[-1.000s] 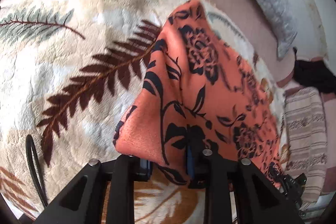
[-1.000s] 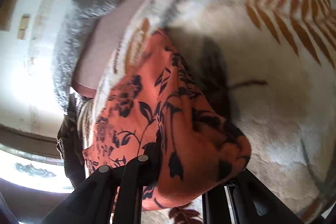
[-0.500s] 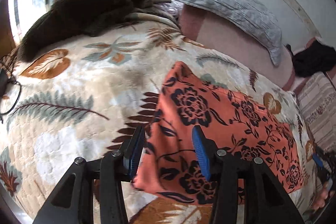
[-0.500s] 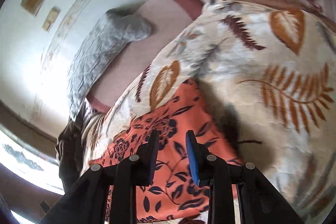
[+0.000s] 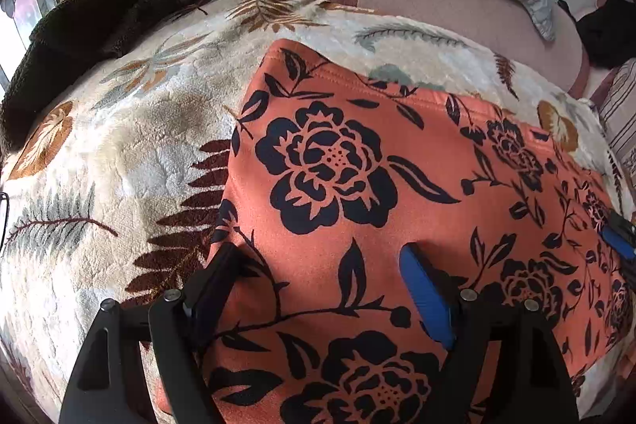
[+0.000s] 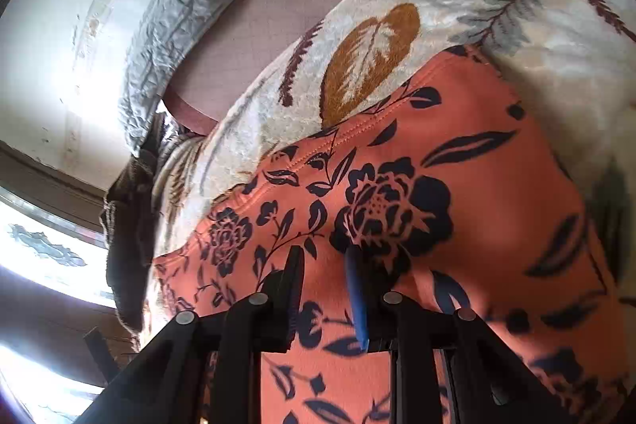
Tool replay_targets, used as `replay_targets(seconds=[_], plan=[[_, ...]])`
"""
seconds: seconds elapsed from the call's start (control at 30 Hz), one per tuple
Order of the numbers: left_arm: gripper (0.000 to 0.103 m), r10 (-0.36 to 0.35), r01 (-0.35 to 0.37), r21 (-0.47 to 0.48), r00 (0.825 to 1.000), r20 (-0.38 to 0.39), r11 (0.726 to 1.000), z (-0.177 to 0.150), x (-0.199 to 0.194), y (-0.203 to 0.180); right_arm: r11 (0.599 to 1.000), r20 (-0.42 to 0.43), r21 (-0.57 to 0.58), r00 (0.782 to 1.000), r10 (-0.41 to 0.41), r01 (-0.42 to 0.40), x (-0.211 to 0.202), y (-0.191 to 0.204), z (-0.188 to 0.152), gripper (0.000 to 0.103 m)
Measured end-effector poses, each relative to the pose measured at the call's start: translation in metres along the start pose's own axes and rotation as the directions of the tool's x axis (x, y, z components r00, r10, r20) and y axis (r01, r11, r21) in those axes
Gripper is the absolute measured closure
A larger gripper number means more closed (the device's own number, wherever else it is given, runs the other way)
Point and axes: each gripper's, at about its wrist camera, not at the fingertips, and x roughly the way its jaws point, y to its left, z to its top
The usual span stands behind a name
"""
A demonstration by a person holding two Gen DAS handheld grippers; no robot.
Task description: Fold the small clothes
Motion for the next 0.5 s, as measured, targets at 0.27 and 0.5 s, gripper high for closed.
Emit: replay_targets(seconds=[0.27,0.5], plan=[[0.019,-0.051,0.054,-0.027,0.996,0.077,0.998,-0.017,-0.042,0.012,0.963,0.056,0.235,0.991,0.119,-0.129,-0.106,-0.055,-0.061,0.026],[0.019,0.002,-0.002,0.017,0.999,-0.048,1.0,-0.032,-0.016,0.013,0.903,0.039,0.418,0.995,0.087,-0.096,-0.105,-0.097,-0.093,0.028]])
